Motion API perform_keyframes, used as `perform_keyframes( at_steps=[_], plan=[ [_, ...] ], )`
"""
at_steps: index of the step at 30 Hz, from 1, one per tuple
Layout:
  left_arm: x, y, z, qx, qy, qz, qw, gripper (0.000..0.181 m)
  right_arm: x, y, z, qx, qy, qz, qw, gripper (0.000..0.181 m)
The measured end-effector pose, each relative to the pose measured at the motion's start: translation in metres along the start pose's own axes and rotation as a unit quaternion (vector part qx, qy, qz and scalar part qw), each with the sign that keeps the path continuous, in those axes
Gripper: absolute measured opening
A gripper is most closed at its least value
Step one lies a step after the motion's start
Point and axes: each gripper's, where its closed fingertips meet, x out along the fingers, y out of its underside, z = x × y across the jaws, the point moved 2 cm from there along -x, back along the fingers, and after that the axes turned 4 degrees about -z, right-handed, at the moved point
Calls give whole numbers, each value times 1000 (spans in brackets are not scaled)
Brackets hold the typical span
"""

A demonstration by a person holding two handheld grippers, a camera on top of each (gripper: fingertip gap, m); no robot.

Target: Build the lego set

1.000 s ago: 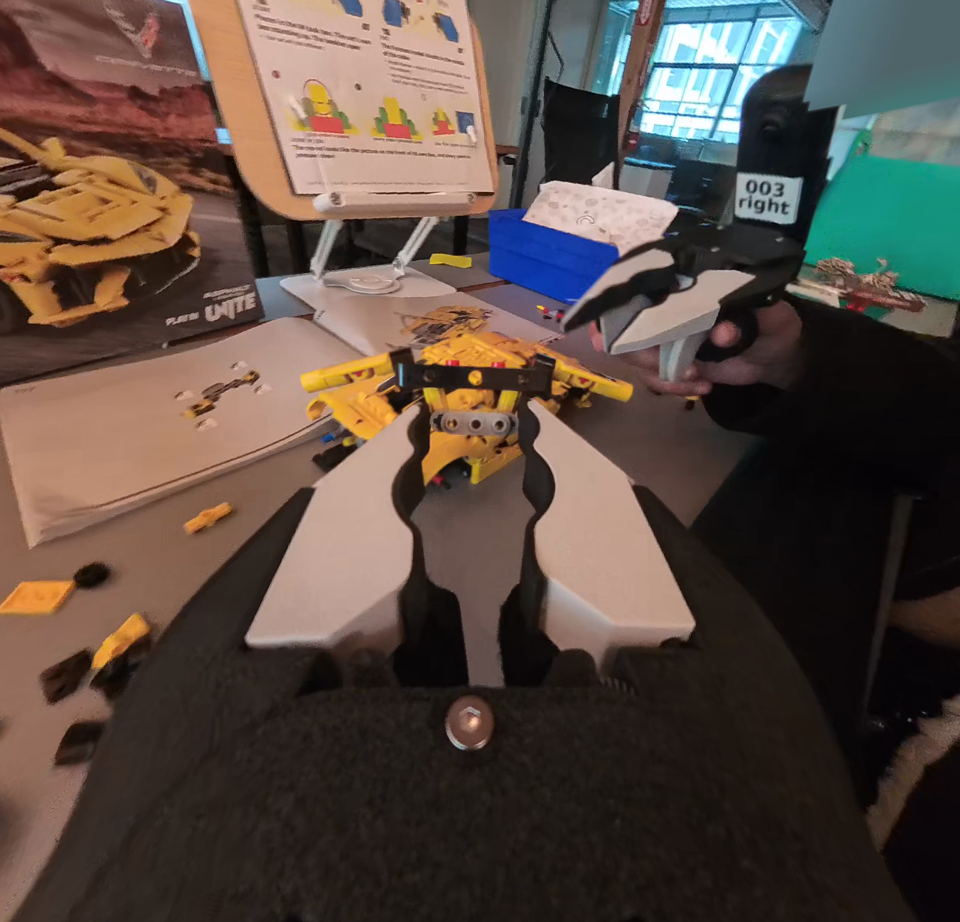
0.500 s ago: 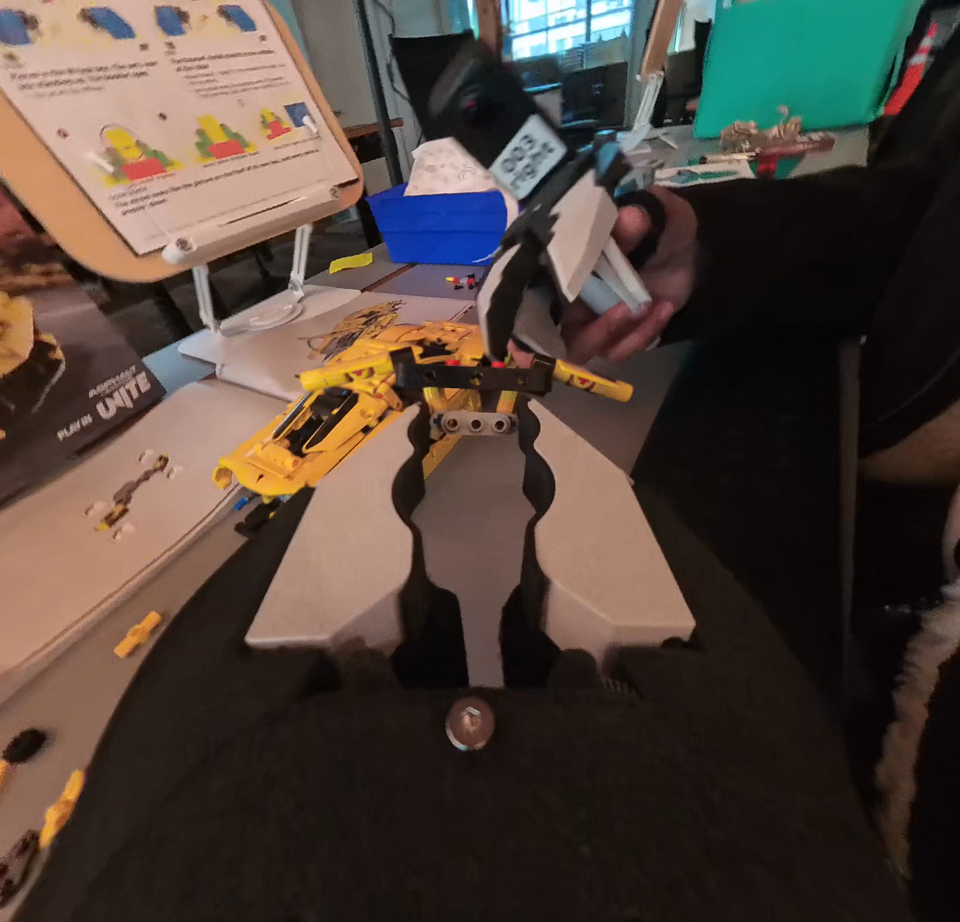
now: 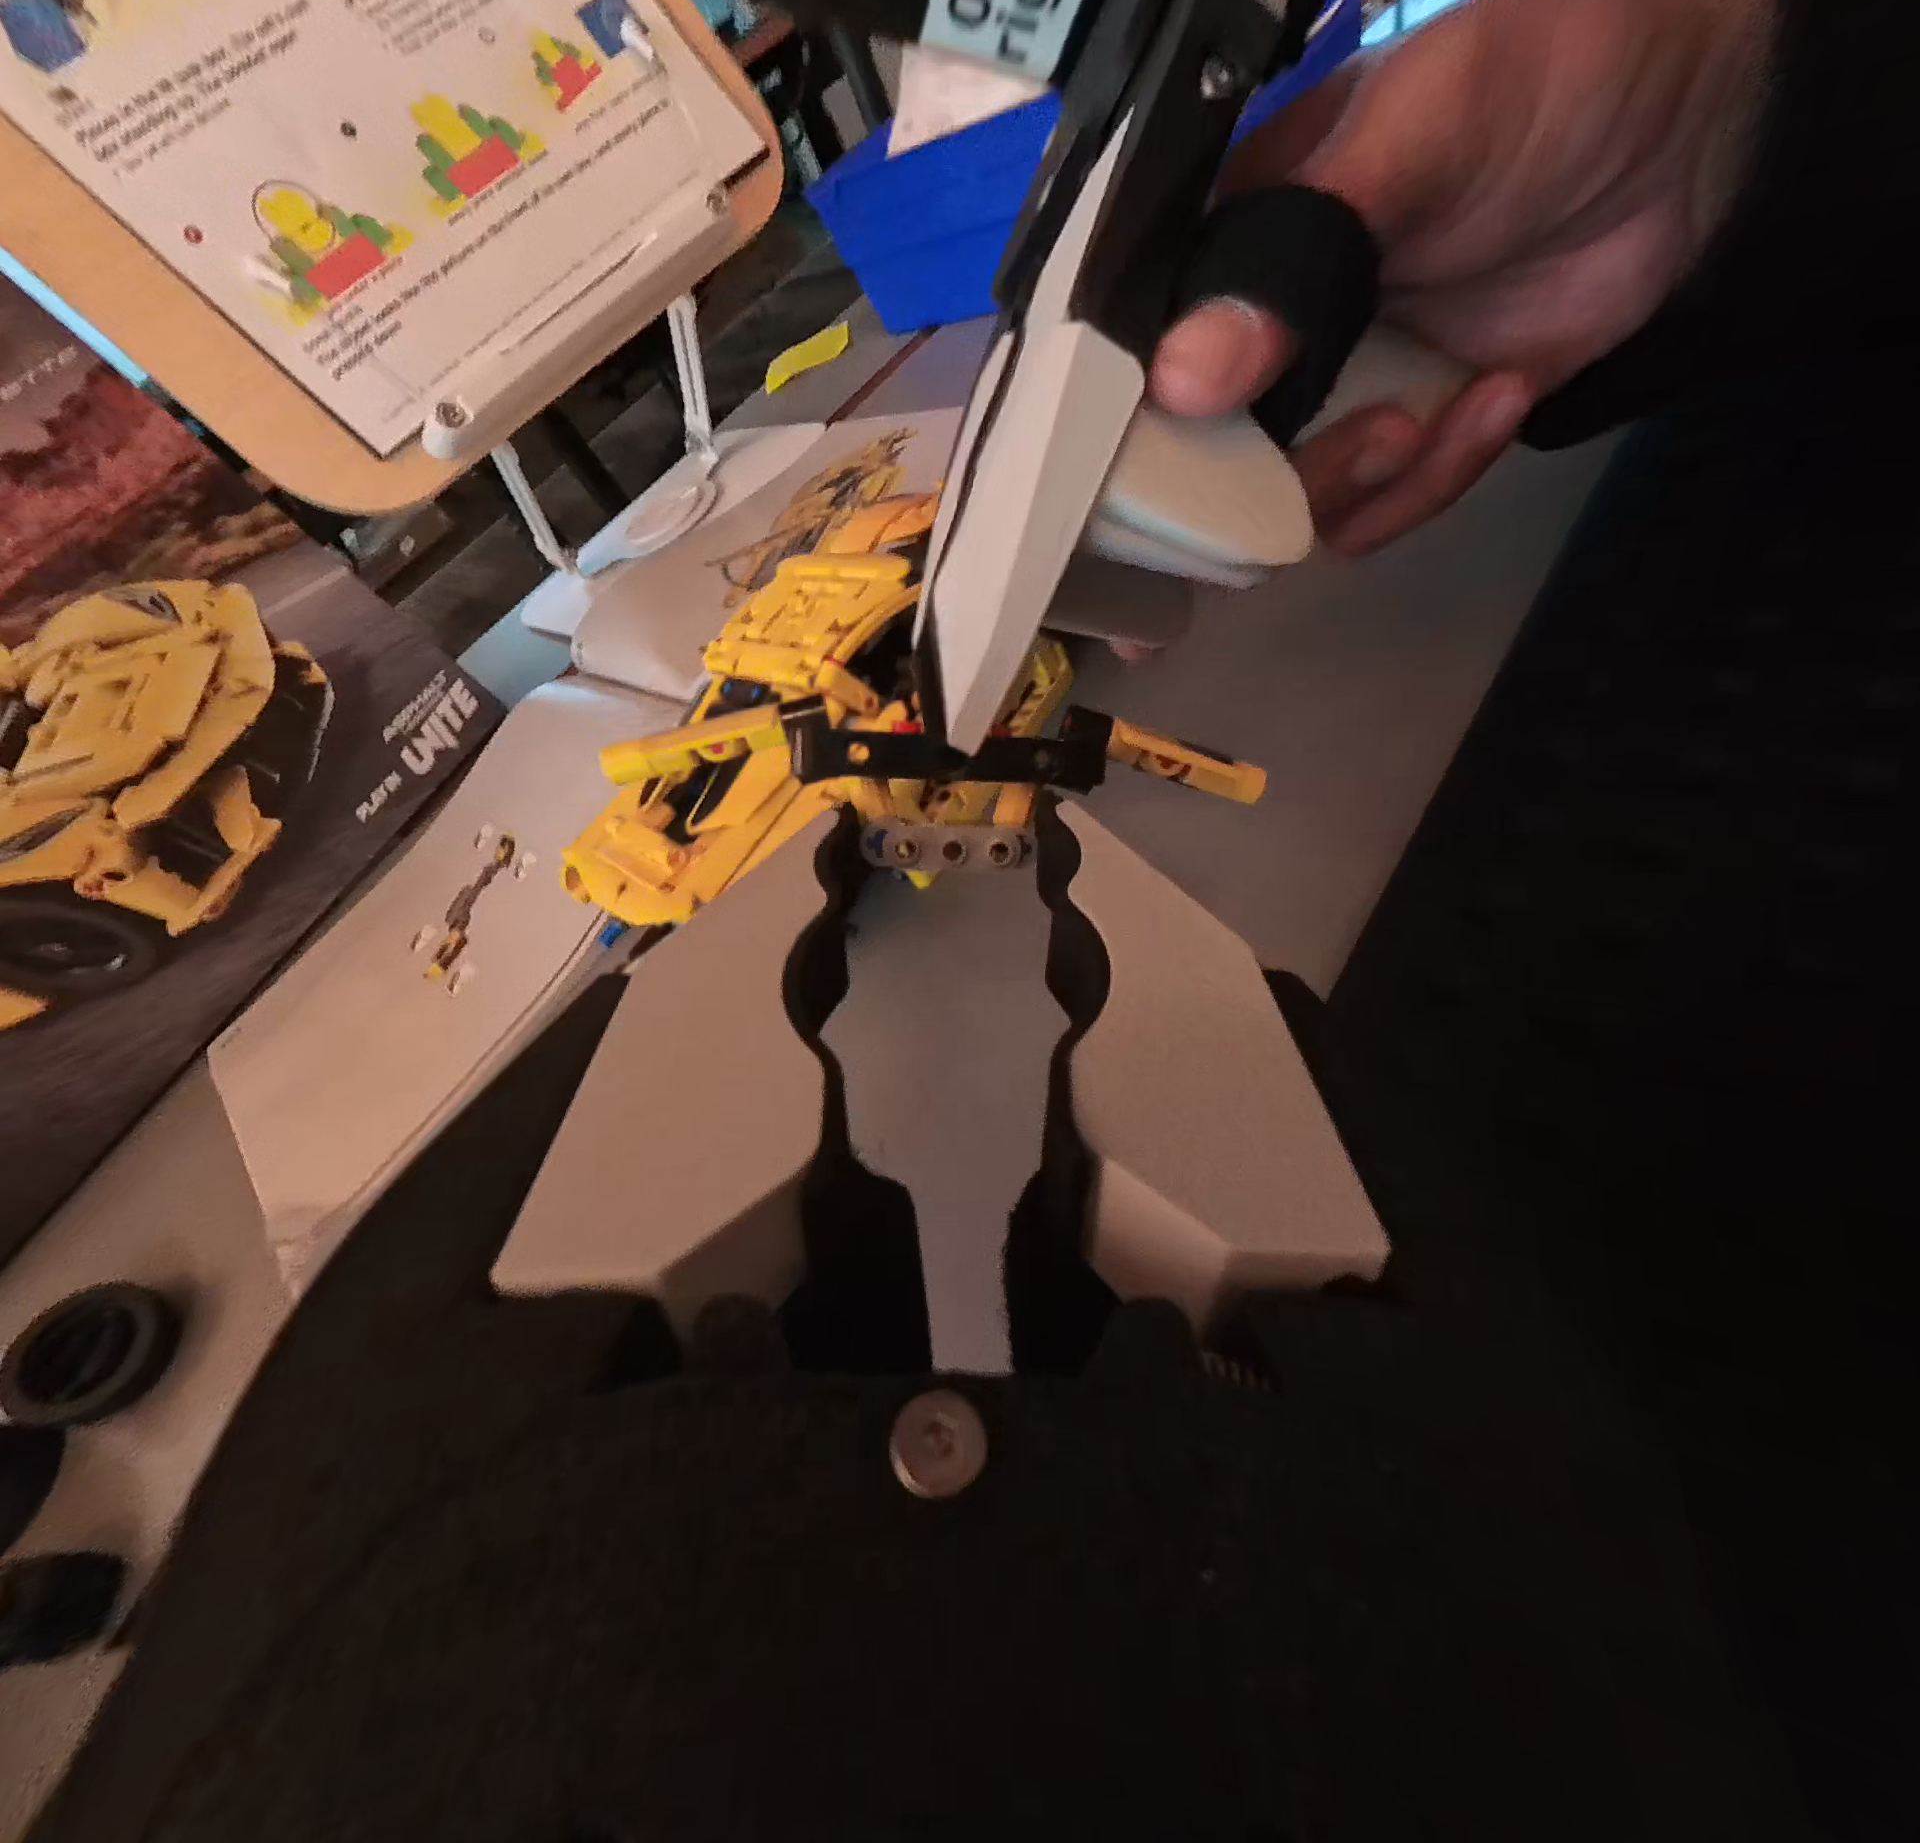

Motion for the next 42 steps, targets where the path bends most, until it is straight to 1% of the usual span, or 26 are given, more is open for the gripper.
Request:
perform_keyframes(
  at_steps=[2, 4, 6, 7, 8, 10, 13, 15, 18, 20, 23, 26, 28, 30, 32, 34, 35, 37, 39, 41, 42],
  plan=[
    [0, 5, 3, -11, -8, 23, 1000, 34, 5, 0, -4, -14, 30, 21, 999, 7],
    [0, 9, 5, -26, -13, 29, 999, 35, 7, 0, -9, -31, 69, 62, 995, 6],
    [-1, 15, 4, -57, -5, 41, 998, 49, 6, 1, -17, -50, 118, 111, 986, 6],
    [-4, 18, 3, -72, 0, 53, 996, 53, 5, 3, -21, -55, 137, 134, 980, 6],
    [-10, 19, 3, -86, -2, 57, 995, 57, 3, 9, -25, -60, 161, 172, 970, 6],
    [-28, 22, 5, -120, -16, 68, 990, 58, 1, 26, -28, -64, 185, 251, 948, 7],
    [-68, 25, 12, -175, -53, 64, 981, 57, -1, 46, -26, -62, 204, 326, 921, 6],
    [-99, 33, 11, -216, -60, 66, 972, 57, -3, 56, -29, -73, 227, 366, 900, 7],
    [-145, 48, 13, -254, -84, 62, 962, 58, 2, 63, -29, -62, 229, 388, 890, 7],
    [-176, 60, 15, -270, -102, 59, 956, 58, 2, 68, -33, -62, 239, 407, 879, 7],
    [-223, 82, 25, -301, -149, 56, 940, 58, 4, 68, -33, -61, 240, 405, 880, 7],
    [-261, 104, 37, -322, -184, 57, 927, 58, 3, 67, -33, -71, 247, 402, 879, 11],
    [-283, 116, 49, -333, -217, 67, 915, 58, 3, 62, -30, -67, 244, 387, 887, 15],
    [-300, 120, 59, -348, -246, 51, 903, 58, -3, 51, -27, -68, 243, 359, 899, 21],
    [-317, 126, 67, -373, -275, 39, 885, 58, -13, 33, -23, -83, 242, 311, 915, 24],
    [-332, 139, 73, -393, -300, 54, 867, 58, -23, 13, -19, -95, 234, 231, 940, 24],
    [-338, 144, 76, -395, -309, 61, 863, 58, -25, 5, -16, -103, 218, 183, 953, 24],
    [-341, 146, 79, -382, -314, 59, 867, 58, -29, -7, -14, -120, 194, 75, 971, 24],
    [-339, 150, 81, -360, -312, 70, 877, 58, -33, -11, -16, -123, 178, -22, 976, 27],
    [-337, 161, 83, -350, -308, 103, 879, 58, -41, -12, -22, -136, 186, -98, 968, 31],
    [-337, 168, 85, -353, -309, 122, 875, 58, -47, -11, -26, -146, 197, -129, 961, 31]
  ],
)
